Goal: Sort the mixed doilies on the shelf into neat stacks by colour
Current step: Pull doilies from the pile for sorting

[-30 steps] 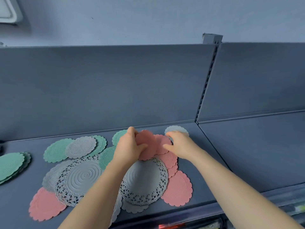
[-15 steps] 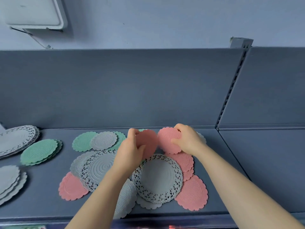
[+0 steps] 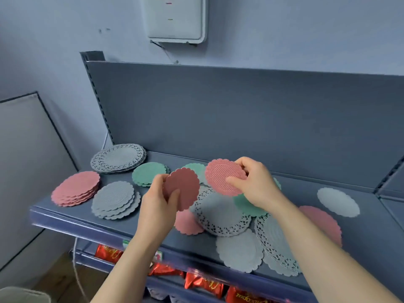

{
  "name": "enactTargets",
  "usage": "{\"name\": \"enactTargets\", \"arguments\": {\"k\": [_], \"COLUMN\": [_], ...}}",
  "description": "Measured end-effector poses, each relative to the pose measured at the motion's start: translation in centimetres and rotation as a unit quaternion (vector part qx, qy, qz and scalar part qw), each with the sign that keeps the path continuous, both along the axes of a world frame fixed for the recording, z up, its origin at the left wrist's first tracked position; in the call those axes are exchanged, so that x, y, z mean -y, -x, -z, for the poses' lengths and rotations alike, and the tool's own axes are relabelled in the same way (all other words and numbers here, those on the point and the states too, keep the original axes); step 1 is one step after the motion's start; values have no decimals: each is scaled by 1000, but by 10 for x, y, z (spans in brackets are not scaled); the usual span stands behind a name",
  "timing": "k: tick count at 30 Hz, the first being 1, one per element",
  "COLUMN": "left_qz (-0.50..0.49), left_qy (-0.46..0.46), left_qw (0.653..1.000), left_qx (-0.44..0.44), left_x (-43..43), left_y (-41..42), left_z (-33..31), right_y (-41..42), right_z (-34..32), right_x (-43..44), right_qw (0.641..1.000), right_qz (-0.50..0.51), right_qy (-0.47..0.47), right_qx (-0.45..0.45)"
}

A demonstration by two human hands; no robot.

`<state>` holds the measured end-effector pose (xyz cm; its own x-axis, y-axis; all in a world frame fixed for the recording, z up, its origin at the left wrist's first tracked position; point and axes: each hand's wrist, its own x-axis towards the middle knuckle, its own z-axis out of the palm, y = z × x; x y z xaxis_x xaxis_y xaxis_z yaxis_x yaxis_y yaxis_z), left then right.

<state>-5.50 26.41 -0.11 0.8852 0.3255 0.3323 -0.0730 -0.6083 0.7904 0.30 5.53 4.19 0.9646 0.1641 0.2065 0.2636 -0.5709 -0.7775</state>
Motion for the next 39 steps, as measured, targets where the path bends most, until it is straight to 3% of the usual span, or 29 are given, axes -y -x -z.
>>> {"name": "enactTargets", "arguments": {"k": [5,14,17,21,25,31,39], "left_qz": [-64,-150,-158,-146,-123,-101,-79], "left_qy": [57,58,37,-68,-81,-56,-73], "left_qw": [996,987,985,978,976,983,985], "left_qx": [13,-11,-53,-129,-162,-143,-135], "left_x": [-85,-225,-260,-291,-304,-315,-319], "left_y": [21,8,-7,-19,-21,-17,-13], "left_z": [-1,-7,-1,16,22,21,22], "right_y": [3,-2,-5,-11,-18,-34,-50], "right_z": [2,3,6,12,16,26,42], "right_x": [-85,-217,-247,-282,-313,-360,-384], "right_qw": [998,996,995,996,994,989,964], "right_qz": [-51,-77,-73,-70,-80,-107,-134], "right_qy": [-18,-32,-38,-29,-3,42,228], "right_qx": [-23,-43,-47,-55,-72,-89,-40]}}
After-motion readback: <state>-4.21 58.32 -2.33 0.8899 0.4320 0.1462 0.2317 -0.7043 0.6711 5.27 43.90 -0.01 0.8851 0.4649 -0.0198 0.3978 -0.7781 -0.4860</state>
